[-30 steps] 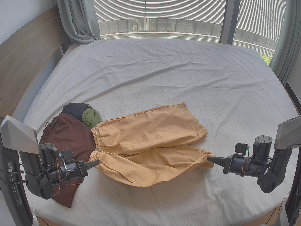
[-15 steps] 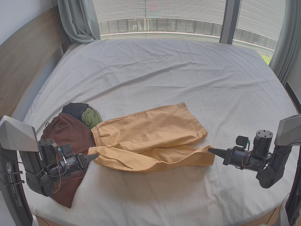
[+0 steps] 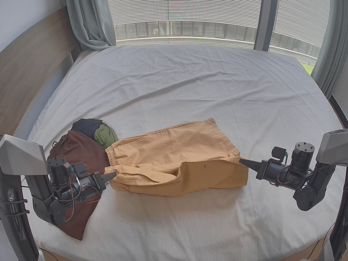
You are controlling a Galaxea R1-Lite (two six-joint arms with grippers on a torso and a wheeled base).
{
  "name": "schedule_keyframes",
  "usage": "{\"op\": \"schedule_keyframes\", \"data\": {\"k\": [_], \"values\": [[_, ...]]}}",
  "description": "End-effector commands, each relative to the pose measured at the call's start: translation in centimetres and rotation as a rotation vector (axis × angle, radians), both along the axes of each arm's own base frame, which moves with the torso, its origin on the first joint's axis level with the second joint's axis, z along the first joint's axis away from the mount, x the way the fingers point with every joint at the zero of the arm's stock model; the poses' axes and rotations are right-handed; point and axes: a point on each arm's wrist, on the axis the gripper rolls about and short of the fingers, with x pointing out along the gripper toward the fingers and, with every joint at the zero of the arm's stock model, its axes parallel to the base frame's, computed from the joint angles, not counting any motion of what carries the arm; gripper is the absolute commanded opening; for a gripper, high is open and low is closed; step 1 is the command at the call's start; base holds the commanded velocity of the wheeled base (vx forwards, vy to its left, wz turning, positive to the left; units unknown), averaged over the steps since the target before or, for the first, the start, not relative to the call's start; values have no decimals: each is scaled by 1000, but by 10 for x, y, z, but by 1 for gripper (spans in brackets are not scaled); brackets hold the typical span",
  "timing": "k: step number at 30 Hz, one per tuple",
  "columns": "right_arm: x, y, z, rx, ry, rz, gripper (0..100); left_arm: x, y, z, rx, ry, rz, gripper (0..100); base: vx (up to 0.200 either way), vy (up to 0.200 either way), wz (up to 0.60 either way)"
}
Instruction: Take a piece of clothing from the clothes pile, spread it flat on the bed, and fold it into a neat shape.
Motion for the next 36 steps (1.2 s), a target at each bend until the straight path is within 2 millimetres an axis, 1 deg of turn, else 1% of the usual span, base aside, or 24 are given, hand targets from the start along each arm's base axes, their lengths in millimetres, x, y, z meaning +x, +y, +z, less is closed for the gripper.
{"op": "schedule_keyframes", "data": {"k": [1, 4, 8, 9, 11, 16, 22, 25, 31, 32, 36], "values": [[5, 1, 5, 5, -29, 2, 0, 2, -2, 1, -5, -7, 6, 0, 0, 0, 0], [13, 2, 11, 13, -64, -1, 0, 6, -2, 3, -16, -14, 24, 0, 0, 0, 0], [26, -1, 14, 11, -51, -15, 0, 9, -1, 5, -25, -22, 34, 0, 0, 0, 0], [26, -1, 14, 11, -51, -15, 0, 9, -1, 5, -25, -22, 34, 0, 0, 0, 0], [36, -1, 21, 19, -72, -21, 0, 11, -1, 5, -22, -27, 49, 0, 0, 0, 0], [49, 2, 33, 59, -104, -23, 0, 20, -1, 5, -35, -40, 102, 0, 0, 0, 0], [66, 1, 40, 57, -91, -34, 0, 27, 0, 10, -57, -59, 141, 0, 0, 0, 0], [72, -2, 45, 57, -101, -41, 0, 28, -1, 11, -57, -64, 142, 0, 0, 0, 0], [87, -1, 55, 54, -86, -45, 0, 31, 0, 12, -75, -68, 154, 0, 0, 0, 0], [92, -1, 57, 53, -81, -48, 0, 33, 0, 13, -78, -71, 166, 0, 0, 0, 0], [106, 4, 64, 54, -84, -40, 0, 39, 1, 11, -73, -81, 203, 0, 0, 0, 0]]}}
